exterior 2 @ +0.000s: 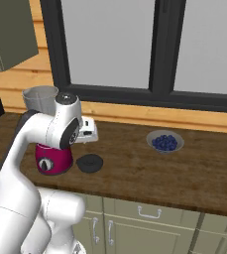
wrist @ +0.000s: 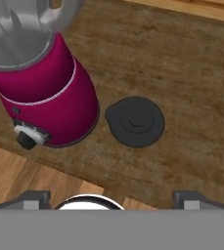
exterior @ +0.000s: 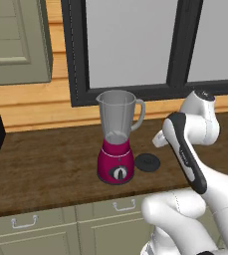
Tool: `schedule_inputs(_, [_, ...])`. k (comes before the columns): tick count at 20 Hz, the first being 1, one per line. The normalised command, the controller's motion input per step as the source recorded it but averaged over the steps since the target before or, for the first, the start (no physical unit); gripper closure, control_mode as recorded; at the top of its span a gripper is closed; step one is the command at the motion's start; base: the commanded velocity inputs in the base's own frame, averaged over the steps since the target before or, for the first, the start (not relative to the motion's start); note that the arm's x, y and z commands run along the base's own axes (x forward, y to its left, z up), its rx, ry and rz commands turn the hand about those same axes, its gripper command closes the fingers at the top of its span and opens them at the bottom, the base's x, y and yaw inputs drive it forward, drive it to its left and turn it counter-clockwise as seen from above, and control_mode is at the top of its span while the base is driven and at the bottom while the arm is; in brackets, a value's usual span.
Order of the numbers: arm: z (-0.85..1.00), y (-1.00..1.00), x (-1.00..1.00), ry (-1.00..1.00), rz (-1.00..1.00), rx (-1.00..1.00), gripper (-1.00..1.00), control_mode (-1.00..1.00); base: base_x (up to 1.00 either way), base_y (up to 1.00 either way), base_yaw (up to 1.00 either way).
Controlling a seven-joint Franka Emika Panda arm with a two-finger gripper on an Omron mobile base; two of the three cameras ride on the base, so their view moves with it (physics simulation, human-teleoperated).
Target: Close the lid blender by securely placing the lid on top.
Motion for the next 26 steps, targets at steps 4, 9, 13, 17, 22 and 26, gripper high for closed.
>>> schedule_inputs(4, [-0.31, 0.00, 0.00, 0.00, 0.12, 0.00, -1.00, -1.00, 0.00, 0.00, 0.00])
schedule_inputs(9, [-0.27, 0.00, 0.00, 0.01, 0.10, 0.00, -1.00, -1.00, 0.00, 0.00, 0.00])
schedule_inputs(13, [-0.21, 0.00, 0.00, 0.02, 0.08, 0.00, -1.00, -1.00, 0.00, 0.00, 0.00])
schedule_inputs(17, [-0.14, 0.01, 0.00, 0.04, 0.04, -0.02, -1.00, -1.00, 0.00, 0.00, 0.00])
schedule_inputs(22, [-0.16, 0.05, 0.00, 0.00, 0.00, -0.04, -1.00, -1.00, 0.00, 0.00, 0.00])
schedule_inputs(26, [-0.14, 0.00, 0.00, 0.00, 0.00, -0.01, -1.00, -1.00, 0.00, 0.00, 0.00])
